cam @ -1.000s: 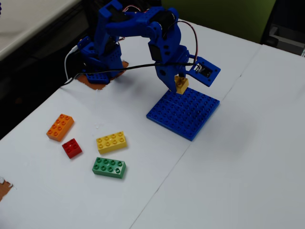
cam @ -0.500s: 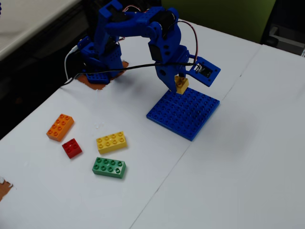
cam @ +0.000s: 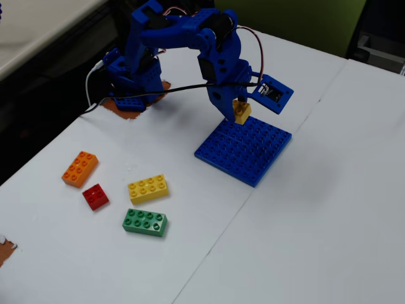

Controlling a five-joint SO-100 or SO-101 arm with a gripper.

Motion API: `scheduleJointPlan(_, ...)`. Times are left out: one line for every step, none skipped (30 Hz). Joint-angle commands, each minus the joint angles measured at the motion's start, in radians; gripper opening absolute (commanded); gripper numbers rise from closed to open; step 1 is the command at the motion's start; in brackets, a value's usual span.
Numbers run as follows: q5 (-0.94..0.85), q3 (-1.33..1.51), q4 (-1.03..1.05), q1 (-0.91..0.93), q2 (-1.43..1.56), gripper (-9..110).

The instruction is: Pick up the 2x2 yellow block and go up the 8x8 blue block.

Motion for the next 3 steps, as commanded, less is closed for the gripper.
scheduleJointPlan(-0.002, -0.005, 0.009, -0.012, 0.060, 8)
scheduleJointPlan(0.000, -0.005, 0.009, -0.012, 0.060, 8)
scheduleJointPlan(0.002, -0.005, 0.009, -0.014, 0.060, 8)
